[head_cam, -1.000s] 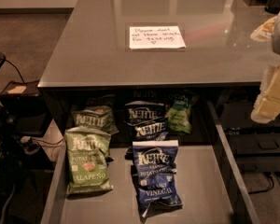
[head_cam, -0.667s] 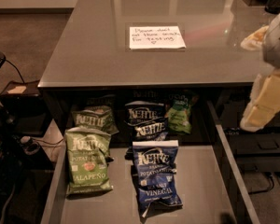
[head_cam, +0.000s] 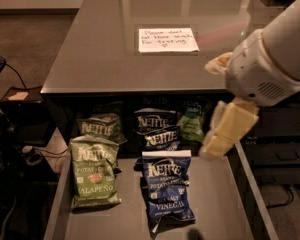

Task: Pick green jalapeno chip bag from top drawer and place on counter

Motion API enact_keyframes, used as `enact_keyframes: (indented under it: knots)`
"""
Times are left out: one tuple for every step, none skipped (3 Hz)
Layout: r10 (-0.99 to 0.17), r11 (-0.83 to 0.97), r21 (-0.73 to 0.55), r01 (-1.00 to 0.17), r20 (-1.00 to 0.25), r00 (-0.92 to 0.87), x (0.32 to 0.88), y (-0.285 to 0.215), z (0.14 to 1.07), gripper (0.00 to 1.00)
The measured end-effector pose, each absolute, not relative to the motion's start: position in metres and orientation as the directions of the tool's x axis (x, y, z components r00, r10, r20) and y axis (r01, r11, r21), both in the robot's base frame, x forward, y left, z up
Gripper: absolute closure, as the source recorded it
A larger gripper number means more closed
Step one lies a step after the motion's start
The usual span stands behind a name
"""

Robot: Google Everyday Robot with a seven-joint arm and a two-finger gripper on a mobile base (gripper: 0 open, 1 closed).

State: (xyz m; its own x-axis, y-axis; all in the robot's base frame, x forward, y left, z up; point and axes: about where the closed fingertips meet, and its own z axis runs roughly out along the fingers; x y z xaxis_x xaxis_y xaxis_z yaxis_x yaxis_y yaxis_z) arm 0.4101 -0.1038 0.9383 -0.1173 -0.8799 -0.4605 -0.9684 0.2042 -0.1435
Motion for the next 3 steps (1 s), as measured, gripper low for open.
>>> enact_keyframes:
  knots:
    - [-0.851,0.179,-0.122,-0.976,-0.518,-0.091,0.412,-0.056,0.923,0.0]
    - [-0.822,0.174,-0.098,-0.98,-0.563,-0.09,0.425,-0.016,0.896,0.0]
    - [-0.822,0.174,-0.098,-0.98,-0.563,-0.09,0.425,-0.016,0.896,0.0]
